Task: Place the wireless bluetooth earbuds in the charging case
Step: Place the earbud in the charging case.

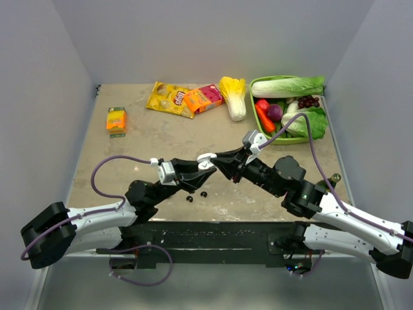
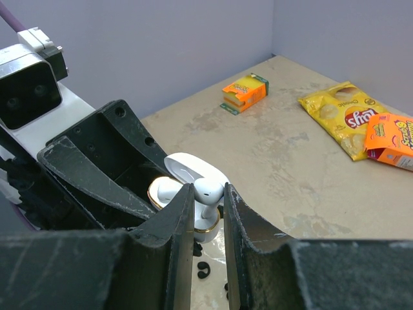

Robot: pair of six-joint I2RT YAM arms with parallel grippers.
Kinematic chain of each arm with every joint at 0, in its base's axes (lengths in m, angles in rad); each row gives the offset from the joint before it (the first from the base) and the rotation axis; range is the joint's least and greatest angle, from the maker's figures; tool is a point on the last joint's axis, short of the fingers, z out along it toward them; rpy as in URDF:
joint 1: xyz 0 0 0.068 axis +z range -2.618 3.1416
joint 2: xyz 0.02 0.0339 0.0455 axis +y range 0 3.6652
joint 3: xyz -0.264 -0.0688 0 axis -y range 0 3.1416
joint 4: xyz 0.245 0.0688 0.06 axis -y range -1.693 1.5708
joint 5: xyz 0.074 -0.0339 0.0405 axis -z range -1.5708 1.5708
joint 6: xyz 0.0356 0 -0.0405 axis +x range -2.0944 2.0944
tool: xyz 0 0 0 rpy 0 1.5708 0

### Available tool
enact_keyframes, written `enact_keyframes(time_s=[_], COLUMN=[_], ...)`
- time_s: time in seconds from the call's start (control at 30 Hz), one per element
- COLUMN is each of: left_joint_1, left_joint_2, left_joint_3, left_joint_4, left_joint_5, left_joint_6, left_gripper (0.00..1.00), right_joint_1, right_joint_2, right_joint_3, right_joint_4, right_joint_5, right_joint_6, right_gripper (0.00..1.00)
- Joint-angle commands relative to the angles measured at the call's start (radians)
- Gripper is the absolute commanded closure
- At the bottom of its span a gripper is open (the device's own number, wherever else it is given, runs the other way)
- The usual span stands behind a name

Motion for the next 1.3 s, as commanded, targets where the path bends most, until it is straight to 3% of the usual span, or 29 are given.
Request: enact_keyframes(time_s=[0.0,1.27], left_joint_1=[-0.008,-0.008], left_joint_2=[0.006,0.063], left_joint_3=[0.066,0.152], left_joint_4=[0.269,0.209], left_joint_5=[-0.001,-0.018], left_joint_6=[0.022,-0.003], left_gripper=[1.00,1.00], right_joint_1=[0.017,0.039], right_joint_2=[0.008,0.039], right_joint_3=[-0.015,0.024], right_joint_4=[-0.017,-0.063], right_joint_5=[-0.047,-0.063], right_joint_6=[0.001,-0.022], right_gripper=[1.00,1.00])
